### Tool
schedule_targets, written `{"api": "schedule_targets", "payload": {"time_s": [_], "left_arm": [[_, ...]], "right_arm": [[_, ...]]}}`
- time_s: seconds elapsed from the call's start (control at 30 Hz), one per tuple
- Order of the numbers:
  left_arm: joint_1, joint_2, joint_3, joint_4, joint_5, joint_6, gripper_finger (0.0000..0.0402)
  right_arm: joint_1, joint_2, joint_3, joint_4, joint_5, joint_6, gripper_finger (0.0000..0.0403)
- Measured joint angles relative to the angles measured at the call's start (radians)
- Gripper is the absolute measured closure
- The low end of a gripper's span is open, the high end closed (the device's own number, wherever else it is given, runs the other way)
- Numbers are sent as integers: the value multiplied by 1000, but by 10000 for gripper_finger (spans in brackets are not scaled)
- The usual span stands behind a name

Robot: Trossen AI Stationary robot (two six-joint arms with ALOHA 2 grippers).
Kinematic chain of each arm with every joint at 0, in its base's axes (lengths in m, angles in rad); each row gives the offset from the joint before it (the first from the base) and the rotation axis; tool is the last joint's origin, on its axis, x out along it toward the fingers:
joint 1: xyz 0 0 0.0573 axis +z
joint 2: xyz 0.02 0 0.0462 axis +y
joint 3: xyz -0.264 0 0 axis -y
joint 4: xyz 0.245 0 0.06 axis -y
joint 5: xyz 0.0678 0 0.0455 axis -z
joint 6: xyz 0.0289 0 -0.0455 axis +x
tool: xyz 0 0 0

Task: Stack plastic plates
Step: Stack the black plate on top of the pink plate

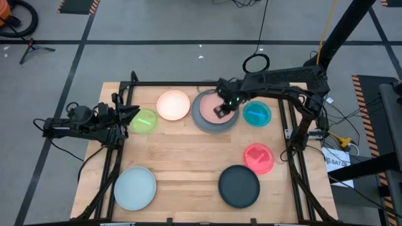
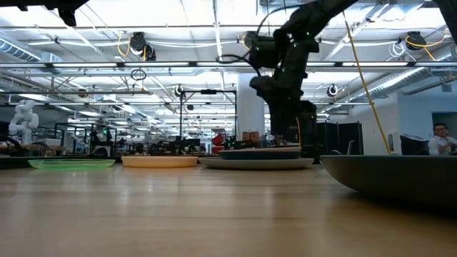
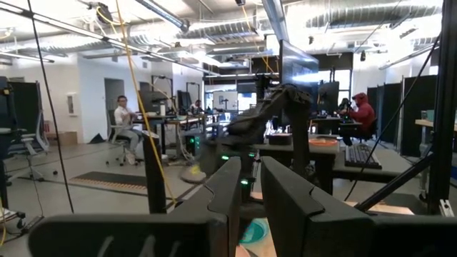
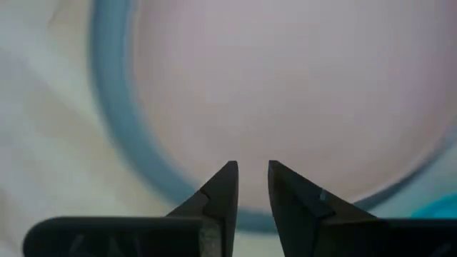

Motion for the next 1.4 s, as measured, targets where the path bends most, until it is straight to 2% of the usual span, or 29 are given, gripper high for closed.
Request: {"api": "schedule_targets", "payload": {"time_s": [0.33, 0.5, 0.6, 0.73, 0.9, 1.1, 1.4], "left_arm": [[0, 0, 0, 0, -3, -9, 339], [0, 0, 0, 0, -2, -42, 339], [0, 0, 0, 0, -2, -57, 339], [0, 0, 0, 0, -1, -84, 339], [0, 0, 0, 0, 1, -99, 339], [0, 0, 0, 0, 3, -100, 339], [0, 0, 0, 0, 3, -102, 339]], "right_arm": [[316, -1, 0, -100, -55, -90, 330], [492, 1, 0, -108, -45, -216, 330], [589, 5, 0, -105, 20, -271, 330], [687, 6, 0, -101, 153, -236, 316], [748, 6, 0, -101, 185, -179, 279], [761, 6, 0, -101, 184, -169, 239], [762, 20, 0, -100, 184, -156, 228]]}}
